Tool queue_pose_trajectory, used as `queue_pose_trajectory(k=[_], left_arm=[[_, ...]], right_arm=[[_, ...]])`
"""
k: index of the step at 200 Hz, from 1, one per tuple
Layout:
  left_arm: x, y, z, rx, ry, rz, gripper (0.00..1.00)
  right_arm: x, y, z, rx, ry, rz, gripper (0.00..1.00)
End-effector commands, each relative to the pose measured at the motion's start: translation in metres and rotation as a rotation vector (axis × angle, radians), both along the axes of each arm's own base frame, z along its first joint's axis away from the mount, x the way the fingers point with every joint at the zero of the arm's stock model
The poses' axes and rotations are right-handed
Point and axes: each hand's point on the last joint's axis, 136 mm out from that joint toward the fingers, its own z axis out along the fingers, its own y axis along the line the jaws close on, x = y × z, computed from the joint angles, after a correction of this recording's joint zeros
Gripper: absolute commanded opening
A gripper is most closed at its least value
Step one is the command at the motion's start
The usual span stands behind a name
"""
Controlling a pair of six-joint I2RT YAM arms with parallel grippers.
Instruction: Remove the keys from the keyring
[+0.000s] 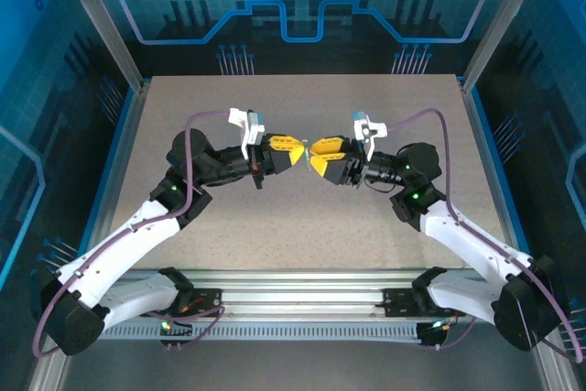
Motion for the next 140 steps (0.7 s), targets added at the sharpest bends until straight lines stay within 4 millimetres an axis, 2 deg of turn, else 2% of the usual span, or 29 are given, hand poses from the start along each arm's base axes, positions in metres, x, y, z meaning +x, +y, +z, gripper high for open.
queue_pose_trajectory(k=[1,20,45,76,88,104,129,140], left_arm=[[-0.0061,-0.0021,0.0038,-0.020,-0.007,-0.030,0.00],[-0.0068,-0.0021,0.0041,-0.020,-0.006,-0.033,0.00],[-0.0063,-0.0021,0.0030,-0.018,-0.004,-0.032,0.00],[-0.0064,-0.0019,0.0035,-0.021,-0.005,-0.032,0.00],[-0.0063,-0.0024,0.0030,-0.022,-0.003,-0.034,0.00],[-0.0060,-0.0026,0.0024,-0.024,0.001,-0.035,0.00],[-0.0062,-0.0031,0.0025,-0.027,0.003,-0.040,0.00],[-0.0068,-0.0032,0.0029,-0.028,0.004,-0.043,0.00]], right_arm=[[-0.0110,0.0015,0.0127,0.043,-0.046,0.048,0.40],[-0.0123,0.0029,0.0138,0.047,-0.051,0.058,0.39],[-0.0153,0.0034,0.0164,0.058,-0.054,0.074,0.32],[-0.0168,0.0052,0.0150,0.049,-0.053,0.082,0.32],[-0.0168,0.0063,0.0141,0.045,-0.050,0.081,0.37],[-0.0160,0.0066,0.0144,0.046,-0.051,0.076,0.37],[-0.0169,0.0101,0.0150,0.044,-0.054,0.090,0.36],[-0.0168,0.0105,0.0161,0.047,-0.058,0.091,0.32]])
